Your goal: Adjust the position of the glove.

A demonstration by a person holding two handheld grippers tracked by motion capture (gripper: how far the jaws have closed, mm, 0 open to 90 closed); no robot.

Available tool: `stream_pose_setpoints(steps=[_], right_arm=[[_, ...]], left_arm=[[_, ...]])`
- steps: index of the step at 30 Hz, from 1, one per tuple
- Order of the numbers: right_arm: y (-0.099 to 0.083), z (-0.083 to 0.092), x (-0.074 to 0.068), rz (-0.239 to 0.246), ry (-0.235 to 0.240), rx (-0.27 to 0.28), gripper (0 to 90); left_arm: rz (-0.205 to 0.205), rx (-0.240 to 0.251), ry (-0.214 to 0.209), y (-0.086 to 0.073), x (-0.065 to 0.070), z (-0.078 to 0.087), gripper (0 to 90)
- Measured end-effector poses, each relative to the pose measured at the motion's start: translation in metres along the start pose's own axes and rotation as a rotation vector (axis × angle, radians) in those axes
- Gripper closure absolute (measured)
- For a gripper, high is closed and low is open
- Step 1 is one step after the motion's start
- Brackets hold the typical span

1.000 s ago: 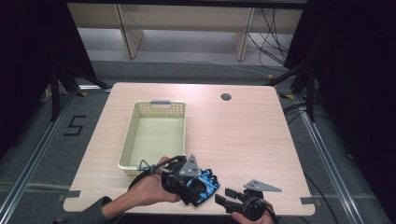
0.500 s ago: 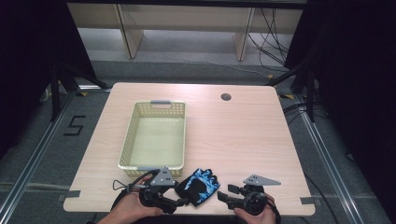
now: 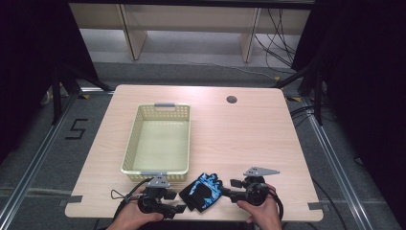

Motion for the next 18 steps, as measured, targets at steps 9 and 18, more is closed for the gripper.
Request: stream_pose_setpoints(steps=[9,18], right_arm=[[0.011,-0.025,0.01,0.008,0.061,-0.048,41.3],[0.01,-0.031,0.011,0.008,0.072,-0.071,41.5]], left_arm=[[0.062,-0.02,-0.004,-0.003,-0.004,-0.008,40.0],[0.103,-0.036,-0.04,-0.001,-0.002,-0.021,40.7]])
Point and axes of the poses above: each handheld gripper's, and its own axes: z roughly backward along the jaws, y roughly out of its top, x roughly to its right, the point moved 4 cm from there along -z, roughly forward along the jaws, and after that the axes turned 13 degrees about z, right-handed, at the moved point
